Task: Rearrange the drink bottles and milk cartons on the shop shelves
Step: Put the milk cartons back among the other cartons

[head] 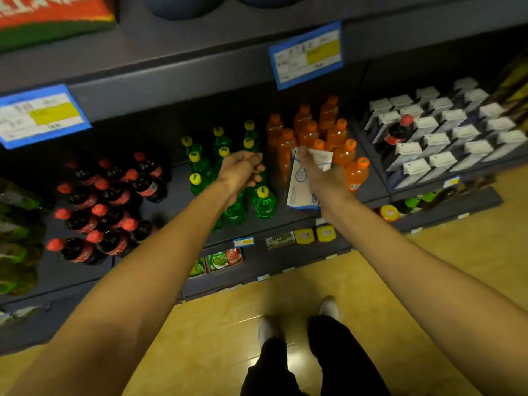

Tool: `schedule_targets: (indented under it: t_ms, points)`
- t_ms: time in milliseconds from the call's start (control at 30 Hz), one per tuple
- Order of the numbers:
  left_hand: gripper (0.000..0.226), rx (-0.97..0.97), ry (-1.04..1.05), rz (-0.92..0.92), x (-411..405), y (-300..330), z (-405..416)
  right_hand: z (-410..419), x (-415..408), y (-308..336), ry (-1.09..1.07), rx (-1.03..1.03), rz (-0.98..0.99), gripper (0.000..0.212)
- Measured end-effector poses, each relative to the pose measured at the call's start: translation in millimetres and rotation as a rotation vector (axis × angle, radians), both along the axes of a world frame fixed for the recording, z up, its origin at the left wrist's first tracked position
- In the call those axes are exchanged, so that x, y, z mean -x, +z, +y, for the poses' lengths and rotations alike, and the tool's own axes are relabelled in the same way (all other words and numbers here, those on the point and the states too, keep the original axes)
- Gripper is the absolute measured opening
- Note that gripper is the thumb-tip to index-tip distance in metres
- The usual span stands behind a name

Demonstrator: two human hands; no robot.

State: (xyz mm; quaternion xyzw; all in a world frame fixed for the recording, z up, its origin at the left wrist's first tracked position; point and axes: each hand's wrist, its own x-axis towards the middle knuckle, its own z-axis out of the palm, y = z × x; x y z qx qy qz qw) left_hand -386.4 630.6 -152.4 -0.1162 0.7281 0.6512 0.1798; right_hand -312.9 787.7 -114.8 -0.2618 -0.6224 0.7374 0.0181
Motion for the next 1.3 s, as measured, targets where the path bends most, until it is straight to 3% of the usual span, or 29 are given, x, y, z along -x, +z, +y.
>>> schedule_targets:
  t_ms: [400,600,867,1067,1200,1300]
  points:
    - [0.017,0.013,-0.246,-0.004,-18.0,10.6,249.1,221.0,-57.7,16.4,-0.267,-0.013,-0.100,0.028]
    - [0.018,-0.038,-0.225,-0.077,-28.3,-6.1,370.4,354.0,-79.8,4.1,-0.265,-0.064,-0.141,0.031]
    - [0.014,-0.020,-0.086,-0.125,5.4,-17.1,428.1,439.8,-51.0,-6.2,-0.243,-0.043,-0.188,0.031]
    - [0.006,0.197,-0.002,-0.056,70.7,-45.6,449.5,460.0,10.0,-31.3,-0.163,-0.037,-0.182,0.026]
    - [0.028,0.604,-0.086,0.140,107.6,-70.7,464.6,473.8,52.1,-48.4,-0.112,-0.025,-0.143,0.020]
    - [0.043,0.730,-0.125,0.204,121.4,-79.0,478.6,481.0,76.8,-58.2,-0.092,0.002,-0.127,0.021]
